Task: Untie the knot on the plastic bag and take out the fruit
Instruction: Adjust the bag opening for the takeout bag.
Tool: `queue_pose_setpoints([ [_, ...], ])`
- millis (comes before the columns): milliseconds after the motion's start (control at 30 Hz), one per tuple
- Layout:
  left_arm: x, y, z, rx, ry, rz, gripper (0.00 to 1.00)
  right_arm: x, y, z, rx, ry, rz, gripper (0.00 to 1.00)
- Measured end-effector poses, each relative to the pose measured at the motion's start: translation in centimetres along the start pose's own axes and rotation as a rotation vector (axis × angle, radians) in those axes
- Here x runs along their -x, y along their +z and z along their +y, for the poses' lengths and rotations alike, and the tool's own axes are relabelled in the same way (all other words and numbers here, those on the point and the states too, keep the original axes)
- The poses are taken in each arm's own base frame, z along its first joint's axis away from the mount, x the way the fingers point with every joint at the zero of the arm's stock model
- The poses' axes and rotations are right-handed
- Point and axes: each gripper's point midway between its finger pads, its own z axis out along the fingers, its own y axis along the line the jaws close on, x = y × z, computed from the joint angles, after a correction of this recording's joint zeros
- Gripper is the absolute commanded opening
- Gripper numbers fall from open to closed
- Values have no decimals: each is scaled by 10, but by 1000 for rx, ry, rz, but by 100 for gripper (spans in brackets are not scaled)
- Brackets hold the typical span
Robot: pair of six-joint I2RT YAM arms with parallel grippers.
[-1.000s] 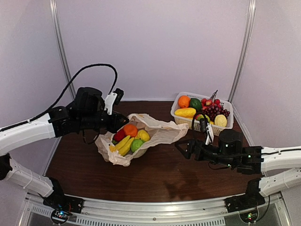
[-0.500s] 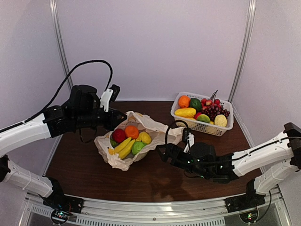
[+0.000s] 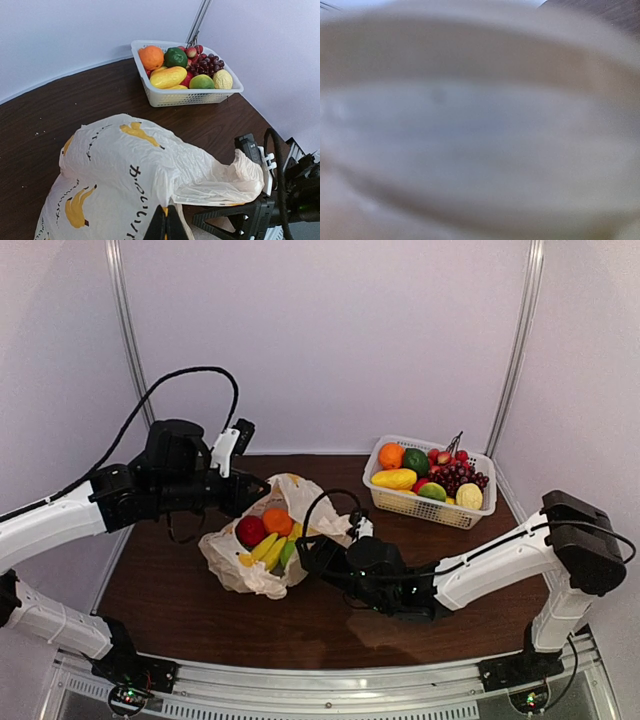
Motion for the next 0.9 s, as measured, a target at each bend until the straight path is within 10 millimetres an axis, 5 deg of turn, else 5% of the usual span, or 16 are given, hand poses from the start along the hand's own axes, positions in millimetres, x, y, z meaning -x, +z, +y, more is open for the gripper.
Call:
queue_pose_setpoints([
  [233,8,-6,-6,-26,0,-31,0,-6,26,-11,-37,7,-12,73],
  [533,11,-10,-7,-34,-1,-43,0,-7,37,-13,-37,6,-7,1],
  [700,13,-11,1,15,12,-48,0,-1,31,-17,-47,-8,-17,0],
  [900,29,-20,12,85,33,-76,0,21,-1,-21,-58,-37,-41,0],
])
